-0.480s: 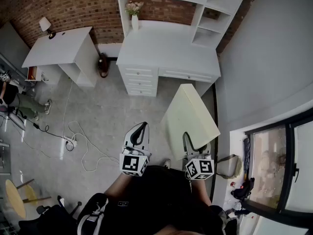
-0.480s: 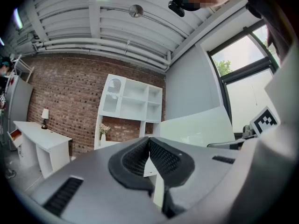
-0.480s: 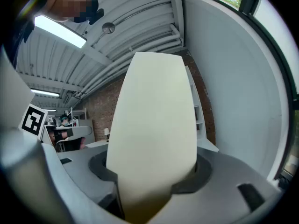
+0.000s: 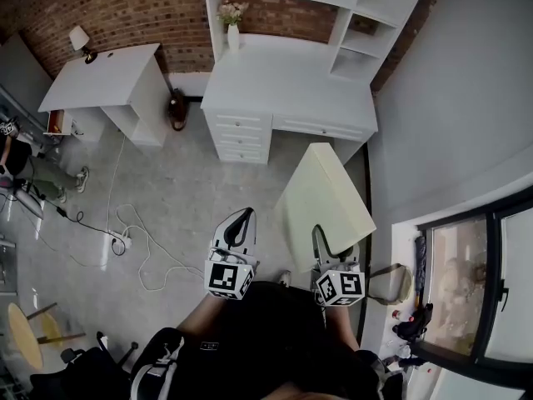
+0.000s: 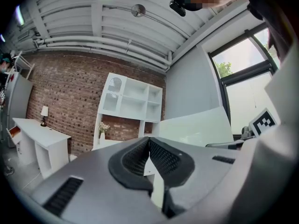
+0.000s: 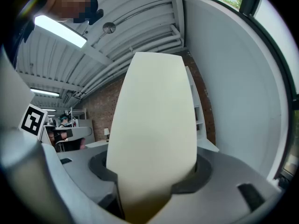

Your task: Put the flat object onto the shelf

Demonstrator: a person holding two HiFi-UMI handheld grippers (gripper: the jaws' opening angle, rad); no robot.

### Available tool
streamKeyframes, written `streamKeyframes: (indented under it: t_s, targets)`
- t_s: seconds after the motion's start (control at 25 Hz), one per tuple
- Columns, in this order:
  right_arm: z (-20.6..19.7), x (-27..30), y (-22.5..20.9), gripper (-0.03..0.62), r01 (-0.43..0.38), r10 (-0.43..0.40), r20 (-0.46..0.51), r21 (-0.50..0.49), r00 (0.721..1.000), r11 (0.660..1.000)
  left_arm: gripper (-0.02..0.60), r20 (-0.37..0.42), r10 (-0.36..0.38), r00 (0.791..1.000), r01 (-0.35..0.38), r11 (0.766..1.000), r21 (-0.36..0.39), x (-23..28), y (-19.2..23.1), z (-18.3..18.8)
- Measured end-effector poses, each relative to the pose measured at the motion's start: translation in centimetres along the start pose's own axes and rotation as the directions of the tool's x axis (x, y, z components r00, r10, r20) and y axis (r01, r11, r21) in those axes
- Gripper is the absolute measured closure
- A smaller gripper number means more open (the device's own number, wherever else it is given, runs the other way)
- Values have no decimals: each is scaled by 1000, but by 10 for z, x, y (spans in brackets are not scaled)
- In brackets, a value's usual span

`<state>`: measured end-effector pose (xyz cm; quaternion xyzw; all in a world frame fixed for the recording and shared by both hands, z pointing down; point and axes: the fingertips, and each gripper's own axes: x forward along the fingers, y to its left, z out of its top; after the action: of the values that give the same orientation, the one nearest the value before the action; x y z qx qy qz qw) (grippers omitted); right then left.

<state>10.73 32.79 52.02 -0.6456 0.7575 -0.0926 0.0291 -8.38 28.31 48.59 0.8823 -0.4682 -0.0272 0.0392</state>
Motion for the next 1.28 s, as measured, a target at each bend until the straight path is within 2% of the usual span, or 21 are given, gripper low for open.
streamKeyframes:
  t_s: [0.36, 0.64, 0.84, 1.0, 1.28]
  targets:
    - [-1, 12, 14, 303, 11, -11, 4, 44, 1000, 999, 571, -12, -30, 999, 30, 999, -33, 2, 20, -5]
    - [-11, 37, 47, 303, 25, -25, -21, 24, 999, 999, 571, -33, -56, 998, 54, 998, -45, -4, 61, -11]
    - [-20, 58, 67, 303, 38, -38, -18, 31, 999, 999, 571, -73, -66, 995, 63, 997, -43, -3, 89, -33]
    - [-27, 76, 60, 303, 38, -36, -43, 45, 998, 998, 571, -94, -70, 993, 63, 995, -72, 8, 97, -45]
    - [-23, 151, 23, 303, -2, 4, -36, 51, 999, 999, 571, -99, -14, 995, 10, 999, -34, 70, 119, -46]
